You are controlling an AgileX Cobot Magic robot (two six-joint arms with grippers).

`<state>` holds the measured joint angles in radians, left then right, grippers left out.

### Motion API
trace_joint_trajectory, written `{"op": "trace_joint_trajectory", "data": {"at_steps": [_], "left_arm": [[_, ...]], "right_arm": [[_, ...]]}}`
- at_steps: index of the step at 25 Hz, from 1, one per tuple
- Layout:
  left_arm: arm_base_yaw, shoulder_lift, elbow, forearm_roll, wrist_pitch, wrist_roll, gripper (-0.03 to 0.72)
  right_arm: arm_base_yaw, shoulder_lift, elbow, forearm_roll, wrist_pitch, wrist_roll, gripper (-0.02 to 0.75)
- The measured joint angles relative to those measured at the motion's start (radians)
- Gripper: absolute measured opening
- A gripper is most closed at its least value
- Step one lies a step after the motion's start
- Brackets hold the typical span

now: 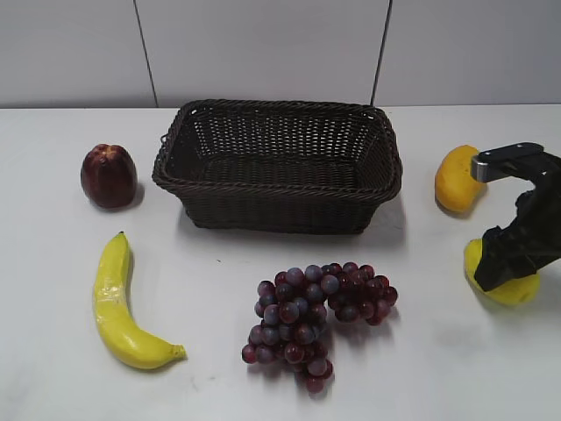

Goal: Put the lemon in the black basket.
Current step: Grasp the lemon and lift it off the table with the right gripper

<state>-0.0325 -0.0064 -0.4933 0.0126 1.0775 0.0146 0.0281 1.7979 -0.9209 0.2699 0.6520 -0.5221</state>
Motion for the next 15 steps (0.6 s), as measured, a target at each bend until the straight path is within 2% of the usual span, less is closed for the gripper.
{"op": "trace_joint_trajectory", "data": {"at_steps": [4,15], "left_arm": [[0.000,0.000,0.000,0.000,0.000,0.000,0.435],[0.000,0.000,0.000,0.000,0.000,0.000,0.435]], "right_arm": [[0.000,0.002,0.000,0.017,-0.005,0.000,0.561],[0.000,-0.024,-0.007,0.039,0.011,0.000,0.561]]}}
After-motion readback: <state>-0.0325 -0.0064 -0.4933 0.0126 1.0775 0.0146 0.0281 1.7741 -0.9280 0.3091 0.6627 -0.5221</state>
